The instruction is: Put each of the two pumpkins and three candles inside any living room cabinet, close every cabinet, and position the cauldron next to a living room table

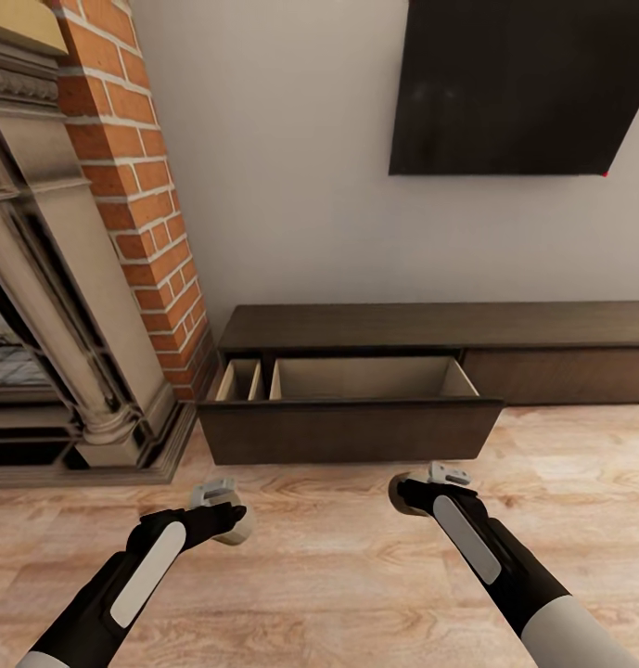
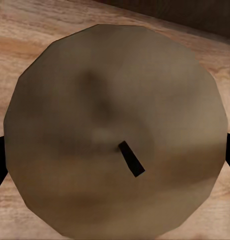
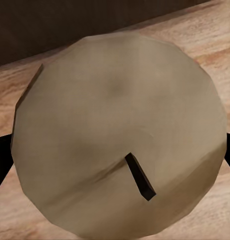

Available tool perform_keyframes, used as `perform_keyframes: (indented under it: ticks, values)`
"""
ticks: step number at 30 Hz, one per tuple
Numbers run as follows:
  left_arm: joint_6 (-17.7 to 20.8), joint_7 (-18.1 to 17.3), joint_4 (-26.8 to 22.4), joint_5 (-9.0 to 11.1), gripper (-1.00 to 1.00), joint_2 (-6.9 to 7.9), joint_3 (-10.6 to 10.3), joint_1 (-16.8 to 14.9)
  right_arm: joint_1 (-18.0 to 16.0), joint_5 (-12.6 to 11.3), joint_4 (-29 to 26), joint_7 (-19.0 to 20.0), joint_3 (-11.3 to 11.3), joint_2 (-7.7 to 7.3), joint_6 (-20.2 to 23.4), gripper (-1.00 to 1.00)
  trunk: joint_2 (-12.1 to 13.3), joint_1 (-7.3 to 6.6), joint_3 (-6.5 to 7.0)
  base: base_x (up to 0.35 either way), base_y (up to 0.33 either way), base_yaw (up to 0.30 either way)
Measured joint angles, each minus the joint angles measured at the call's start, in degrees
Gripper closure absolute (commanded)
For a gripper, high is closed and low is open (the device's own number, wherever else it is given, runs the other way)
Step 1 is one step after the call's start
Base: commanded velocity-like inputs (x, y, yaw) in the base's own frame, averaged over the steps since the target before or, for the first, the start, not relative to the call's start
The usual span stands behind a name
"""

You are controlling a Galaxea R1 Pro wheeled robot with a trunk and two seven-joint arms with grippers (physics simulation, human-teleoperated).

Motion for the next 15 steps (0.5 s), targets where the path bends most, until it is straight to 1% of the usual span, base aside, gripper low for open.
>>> perform_keyframes:
  ticks: [7, 9, 11, 12, 13, 15]
  values:
    - [0.6, 0.0, -0.2, 0.1, 1.00, 0.17, 0.1, 0.0, 0.0, 0.0, -0.5, -0.1, 0.0, 0.00, 0.0, 1.00, 2.8, -1.54, 1.26, 0.000, 0.000, 0.000]
    - [3.4, 0.0, -1.1, 0.3, 1.00, 0.28, 0.2, 0.0, 0.0, 0.0, -0.4, -0.3, 0.1, 0.03, 0.4, 1.00, 3.6, -1.98, 1.61, 0.000, 0.000, 0.000]
    - [8.1, 0.0, -3.2, 0.1, 1.00, 0.33, 1.4, 0.0, 0.0, -0.2, 0.0, -0.7, 0.2, 0.28, 1.1, 1.00, 4.4, -2.42, 1.97, 0.000, 0.000, 0.000]
    - [9.4, 0.0, -3.7, 0.0, 1.00, 0.30, 1.8, 0.0, 0.0, -0.2, 0.1, -1.0, 0.2, 0.47, 1.4, 1.00, 4.8, -2.64, 2.15, 0.000, 0.000, 0.000]
    - [12.4, 0.0, -5.2, 0.0, 1.00, 0.03, 3.1, 0.1, 0.0, -0.6, 0.8, -2.6, 0.1, 1.53, 3.0, 1.00, 5.2, -2.85, 2.33, 0.000, 0.000, 0.000]
    - [15.1, 0.0, -6.5, 0.0, 1.00, -0.26, 4.3, 0.1, -0.2, -0.7, 2.3, -6.5, -0.1, 3.79, 6.1, 1.00, 6.0, -3.29, 2.68, 0.000, 0.000, 0.000]
